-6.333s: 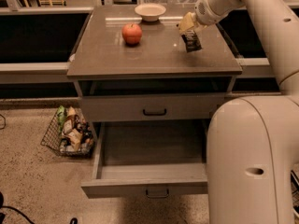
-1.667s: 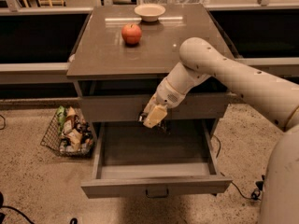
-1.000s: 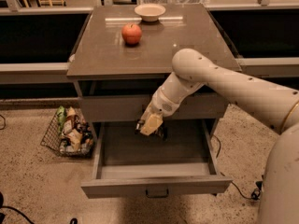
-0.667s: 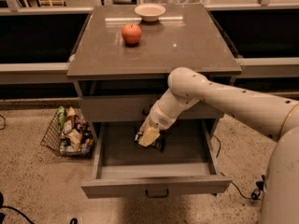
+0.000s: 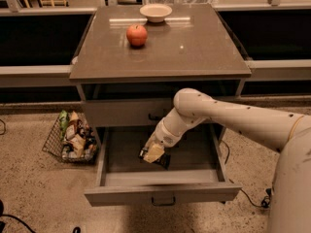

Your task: Place rxbar chocolate into middle drawer

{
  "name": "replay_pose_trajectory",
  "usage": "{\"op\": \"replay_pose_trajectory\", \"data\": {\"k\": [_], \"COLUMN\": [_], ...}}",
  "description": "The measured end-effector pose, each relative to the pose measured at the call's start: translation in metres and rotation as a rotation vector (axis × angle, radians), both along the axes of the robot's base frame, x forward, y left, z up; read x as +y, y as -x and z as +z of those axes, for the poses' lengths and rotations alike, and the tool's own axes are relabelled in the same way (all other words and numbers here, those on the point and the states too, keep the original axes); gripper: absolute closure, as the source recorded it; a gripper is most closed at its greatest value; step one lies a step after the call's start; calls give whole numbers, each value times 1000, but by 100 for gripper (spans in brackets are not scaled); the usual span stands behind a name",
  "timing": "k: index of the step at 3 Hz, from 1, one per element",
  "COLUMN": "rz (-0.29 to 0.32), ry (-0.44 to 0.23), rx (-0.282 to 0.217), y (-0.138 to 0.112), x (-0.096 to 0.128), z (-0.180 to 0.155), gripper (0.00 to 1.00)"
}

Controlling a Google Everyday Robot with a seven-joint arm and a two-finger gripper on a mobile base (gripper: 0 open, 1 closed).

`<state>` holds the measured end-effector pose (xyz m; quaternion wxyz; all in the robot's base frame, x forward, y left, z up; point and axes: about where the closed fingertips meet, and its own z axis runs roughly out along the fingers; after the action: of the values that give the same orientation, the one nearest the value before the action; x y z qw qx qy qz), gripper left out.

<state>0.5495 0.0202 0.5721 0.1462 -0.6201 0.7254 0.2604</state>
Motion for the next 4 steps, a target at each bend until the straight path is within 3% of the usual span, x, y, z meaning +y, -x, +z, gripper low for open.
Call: {"op": "replay_pose_trajectory", "data": {"k": [1, 2, 3, 4], "rz": [-23, -74, -165, -244], "ry": [27, 33, 27, 11], "rx": [-11, -75, -153, -195], "y": [-2, -11, -26, -41], "x": [-3, -26, -50, -69], "z": [-14, -53, -86, -114], "gripper": [100, 100, 100, 100]}}
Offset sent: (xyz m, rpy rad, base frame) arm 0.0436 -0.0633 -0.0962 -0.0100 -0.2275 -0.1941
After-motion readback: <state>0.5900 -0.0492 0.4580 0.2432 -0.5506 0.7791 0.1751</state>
